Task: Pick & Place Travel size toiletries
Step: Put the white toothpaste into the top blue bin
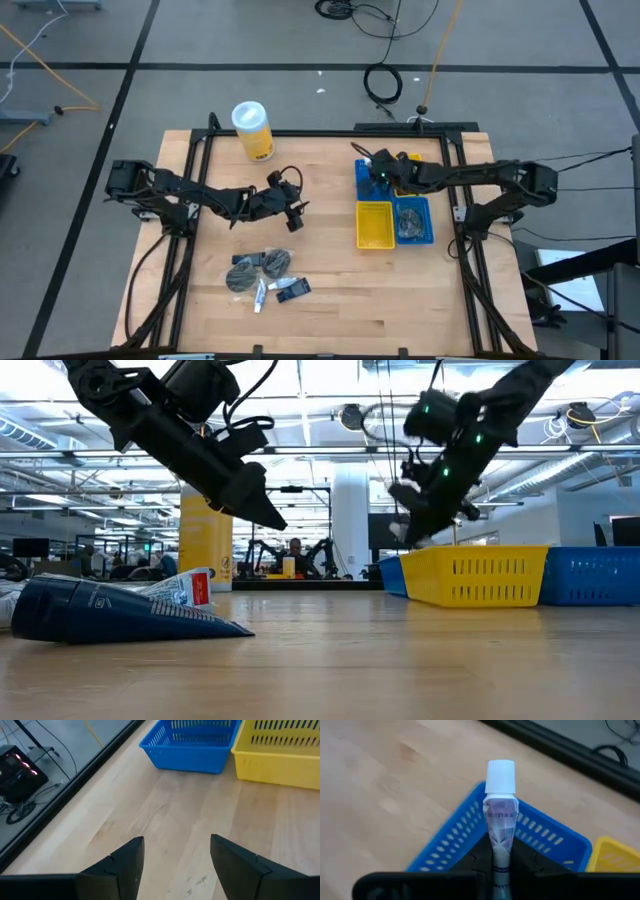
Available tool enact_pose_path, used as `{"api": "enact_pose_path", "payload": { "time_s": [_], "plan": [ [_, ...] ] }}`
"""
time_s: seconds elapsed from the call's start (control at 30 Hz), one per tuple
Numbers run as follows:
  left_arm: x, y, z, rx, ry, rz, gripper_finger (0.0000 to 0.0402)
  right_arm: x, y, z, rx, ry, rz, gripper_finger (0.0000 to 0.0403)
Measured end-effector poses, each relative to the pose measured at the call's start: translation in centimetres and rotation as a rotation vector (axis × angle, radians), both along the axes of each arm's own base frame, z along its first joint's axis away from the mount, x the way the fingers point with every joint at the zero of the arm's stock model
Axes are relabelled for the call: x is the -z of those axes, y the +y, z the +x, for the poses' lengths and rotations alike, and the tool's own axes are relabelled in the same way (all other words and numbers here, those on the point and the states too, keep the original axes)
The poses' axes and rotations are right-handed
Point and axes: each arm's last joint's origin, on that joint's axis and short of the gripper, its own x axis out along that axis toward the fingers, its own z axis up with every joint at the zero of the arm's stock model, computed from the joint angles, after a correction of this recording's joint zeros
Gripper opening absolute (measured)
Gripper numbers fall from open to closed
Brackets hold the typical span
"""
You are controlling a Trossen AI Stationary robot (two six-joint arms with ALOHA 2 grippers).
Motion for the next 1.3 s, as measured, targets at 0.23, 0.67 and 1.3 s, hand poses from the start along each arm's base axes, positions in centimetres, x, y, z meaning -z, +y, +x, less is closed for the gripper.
{"api": "enact_pose_path", "payload": {
  "time_s": [0.23,0.67,1.3],
  "plan": [
    [0.0,0.0,0.0,0.0,0.002,0.0,0.0225,2.0,-1.4,-0.3,0.086,0.04,0.07,0.003],
    [0.0,0.0,0.0,0.003,0.007,0.001,0.0225,3.0,-1.8,-0.4,0.104,0.03,0.183,0.0031],
    [0.1,0.0,-0.1,0.001,0.013,-0.004,0.0225,3.0,-1.7,-0.6,0.085,0.067,0.178,0.0098]
  ]
}}
